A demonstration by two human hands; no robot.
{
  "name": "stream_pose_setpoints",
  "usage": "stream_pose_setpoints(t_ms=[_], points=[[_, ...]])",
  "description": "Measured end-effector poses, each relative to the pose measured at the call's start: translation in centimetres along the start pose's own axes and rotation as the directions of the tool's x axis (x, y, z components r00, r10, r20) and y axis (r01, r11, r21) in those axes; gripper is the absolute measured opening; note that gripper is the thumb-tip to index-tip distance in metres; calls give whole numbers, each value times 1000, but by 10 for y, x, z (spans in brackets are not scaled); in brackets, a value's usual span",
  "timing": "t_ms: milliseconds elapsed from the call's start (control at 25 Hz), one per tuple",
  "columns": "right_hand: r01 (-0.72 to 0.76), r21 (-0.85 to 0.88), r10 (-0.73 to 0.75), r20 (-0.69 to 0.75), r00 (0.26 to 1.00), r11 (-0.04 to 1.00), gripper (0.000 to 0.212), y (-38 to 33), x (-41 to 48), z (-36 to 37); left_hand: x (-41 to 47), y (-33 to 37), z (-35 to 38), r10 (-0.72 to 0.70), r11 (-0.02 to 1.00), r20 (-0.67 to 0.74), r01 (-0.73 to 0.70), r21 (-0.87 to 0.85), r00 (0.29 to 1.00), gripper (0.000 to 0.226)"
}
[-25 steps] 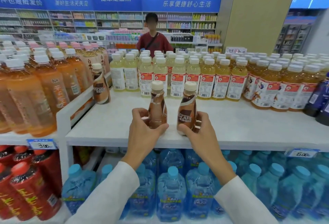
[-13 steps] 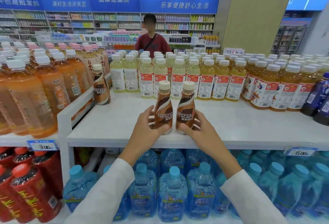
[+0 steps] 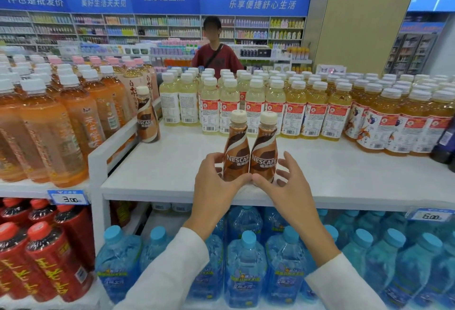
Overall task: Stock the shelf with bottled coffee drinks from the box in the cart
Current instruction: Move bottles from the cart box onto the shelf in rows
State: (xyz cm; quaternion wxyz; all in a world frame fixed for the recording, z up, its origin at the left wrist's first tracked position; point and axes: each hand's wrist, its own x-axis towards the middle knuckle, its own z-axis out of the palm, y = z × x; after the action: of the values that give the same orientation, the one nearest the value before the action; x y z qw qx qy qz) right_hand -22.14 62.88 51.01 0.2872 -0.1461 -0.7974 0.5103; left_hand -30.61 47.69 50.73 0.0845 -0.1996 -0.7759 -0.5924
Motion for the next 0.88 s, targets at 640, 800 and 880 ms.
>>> stream_pose_setpoints(t_ms=[640, 800, 880], points=[[49, -35, -46, 97, 994, 998, 43, -47, 95, 147, 99, -36, -74, -158, 978, -252, 186, 92, 955, 46], [51, -38, -47, 93, 995, 998, 42, -48, 117, 179, 128, -48, -74, -202, 969, -357, 240, 64, 912, 51], [47, -27, -44, 93, 995, 999, 43, -48, 126, 189, 139, -53, -74, -222, 967, -365, 252, 34, 904, 47]])
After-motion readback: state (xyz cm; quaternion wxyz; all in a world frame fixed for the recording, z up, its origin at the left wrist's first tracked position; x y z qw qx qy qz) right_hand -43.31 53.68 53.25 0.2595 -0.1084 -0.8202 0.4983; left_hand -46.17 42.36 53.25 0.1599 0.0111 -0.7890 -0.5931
